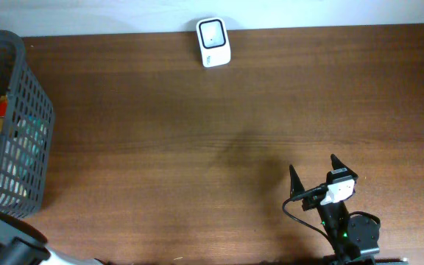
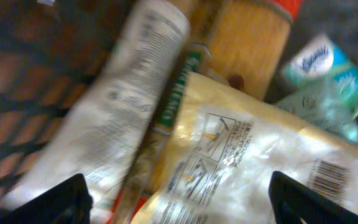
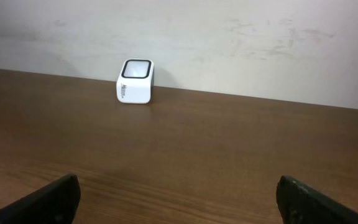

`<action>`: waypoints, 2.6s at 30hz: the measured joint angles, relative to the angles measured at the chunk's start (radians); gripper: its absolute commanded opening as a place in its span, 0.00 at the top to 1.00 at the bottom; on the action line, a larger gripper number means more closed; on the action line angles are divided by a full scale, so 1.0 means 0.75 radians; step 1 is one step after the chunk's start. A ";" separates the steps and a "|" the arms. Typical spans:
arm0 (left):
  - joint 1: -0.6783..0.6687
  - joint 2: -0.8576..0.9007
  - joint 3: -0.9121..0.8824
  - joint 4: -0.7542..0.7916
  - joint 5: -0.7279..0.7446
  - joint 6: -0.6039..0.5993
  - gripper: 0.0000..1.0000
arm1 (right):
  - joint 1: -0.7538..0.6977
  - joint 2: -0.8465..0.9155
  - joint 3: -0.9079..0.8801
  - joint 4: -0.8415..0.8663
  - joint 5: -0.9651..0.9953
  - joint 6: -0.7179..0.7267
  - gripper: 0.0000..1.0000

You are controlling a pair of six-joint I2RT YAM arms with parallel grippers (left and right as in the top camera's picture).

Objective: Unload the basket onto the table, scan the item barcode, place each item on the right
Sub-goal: 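Reach the left gripper into the grey basket and grasp the white snack bag, then lift the white snack bag out and drop it on the table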

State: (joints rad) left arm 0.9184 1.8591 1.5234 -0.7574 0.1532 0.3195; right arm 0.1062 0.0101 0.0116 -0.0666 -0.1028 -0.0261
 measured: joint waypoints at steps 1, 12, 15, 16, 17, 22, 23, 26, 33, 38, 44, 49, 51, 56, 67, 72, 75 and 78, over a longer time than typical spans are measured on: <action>-0.001 0.040 -0.001 -0.001 0.020 0.030 0.12 | 0.000 0.000 0.000 -0.001 0.000 0.000 0.01; -0.013 0.160 -0.002 0.030 0.162 0.112 0.30 | 0.000 0.000 0.000 0.000 0.000 0.000 0.01; -0.019 0.188 0.000 0.030 0.160 0.108 0.32 | 0.000 0.000 0.001 0.000 0.000 0.000 0.01; -0.018 0.197 0.003 0.029 0.157 0.108 0.41 | 0.000 0.000 0.000 0.000 0.000 0.000 0.01; -0.018 0.202 0.009 0.026 0.157 0.110 0.53 | 0.000 0.000 0.001 0.000 0.000 -0.001 0.01; -0.024 0.217 0.020 0.016 0.170 0.109 1.00 | 0.000 0.000 0.001 0.000 0.000 0.000 0.01; -0.024 0.217 0.031 0.004 0.169 0.112 1.00 | 0.000 0.000 0.000 -0.001 0.000 -0.001 0.01; -0.029 0.219 0.073 -0.019 0.143 0.032 1.00 | 0.000 0.000 0.001 0.000 0.000 0.001 0.01; -0.057 -0.017 0.388 0.017 0.216 -0.318 1.00 | 0.000 0.000 0.000 -0.001 0.000 -0.001 0.01; -0.310 -0.434 0.481 0.067 0.362 -0.410 1.00 | 0.000 0.000 0.000 0.000 0.001 0.001 0.01; -0.901 -0.412 0.458 -0.055 0.395 -0.190 1.00 | 0.000 0.000 0.001 0.001 0.000 0.000 0.01; -1.253 -0.245 0.399 -0.308 0.349 0.201 1.00 | 0.000 0.000 0.000 -0.001 0.000 0.000 0.01; -1.273 -0.136 0.387 -0.401 0.292 0.267 1.00 | 0.000 0.000 0.001 0.000 0.000 0.001 0.01; -1.266 0.062 0.289 -0.367 0.233 0.263 1.00 | 0.000 0.000 0.000 0.000 0.000 0.001 0.01; -1.266 0.157 -0.112 0.034 0.094 -0.165 0.01 | 0.000 0.000 0.001 0.000 0.000 0.001 0.01; -1.252 0.139 0.259 -0.147 0.103 -0.213 0.01 | 0.000 0.000 0.000 0.000 0.000 -0.001 0.01; -1.196 0.013 0.606 -0.161 0.069 -0.215 0.01 | 0.000 0.000 0.000 -0.001 0.000 0.001 0.01; -1.030 -0.183 0.777 -0.157 -0.030 -0.221 0.01 | 0.000 0.000 0.001 0.000 0.000 -0.001 0.01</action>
State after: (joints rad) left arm 0.1455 1.7222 2.1063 -0.8753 0.1310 0.1539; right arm 0.1062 0.0101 0.0120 -0.0666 -0.1028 -0.0269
